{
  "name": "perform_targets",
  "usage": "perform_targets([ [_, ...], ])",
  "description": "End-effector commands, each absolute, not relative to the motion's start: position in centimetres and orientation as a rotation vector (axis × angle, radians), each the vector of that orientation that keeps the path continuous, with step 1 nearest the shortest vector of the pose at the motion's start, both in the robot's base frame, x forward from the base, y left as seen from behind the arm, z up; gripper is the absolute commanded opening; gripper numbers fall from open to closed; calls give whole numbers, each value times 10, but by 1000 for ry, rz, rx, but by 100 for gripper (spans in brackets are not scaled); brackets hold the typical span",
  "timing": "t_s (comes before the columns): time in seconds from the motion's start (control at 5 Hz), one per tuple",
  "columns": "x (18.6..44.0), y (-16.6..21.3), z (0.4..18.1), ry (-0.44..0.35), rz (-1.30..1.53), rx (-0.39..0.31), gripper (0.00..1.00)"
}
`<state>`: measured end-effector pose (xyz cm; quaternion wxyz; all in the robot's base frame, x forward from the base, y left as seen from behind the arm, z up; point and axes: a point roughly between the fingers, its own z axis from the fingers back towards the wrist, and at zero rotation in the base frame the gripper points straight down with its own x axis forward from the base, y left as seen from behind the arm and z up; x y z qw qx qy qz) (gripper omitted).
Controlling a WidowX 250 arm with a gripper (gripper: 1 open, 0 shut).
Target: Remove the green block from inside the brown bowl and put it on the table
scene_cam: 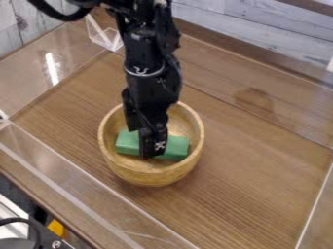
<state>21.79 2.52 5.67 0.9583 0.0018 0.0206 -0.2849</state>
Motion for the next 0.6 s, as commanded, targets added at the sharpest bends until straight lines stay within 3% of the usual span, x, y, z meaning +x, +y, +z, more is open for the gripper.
perform_targets([
  [0.0, 222, 27, 57, 25, -569, 10, 0],
  [0.4, 221, 25, 69, 27, -553, -1, 0],
])
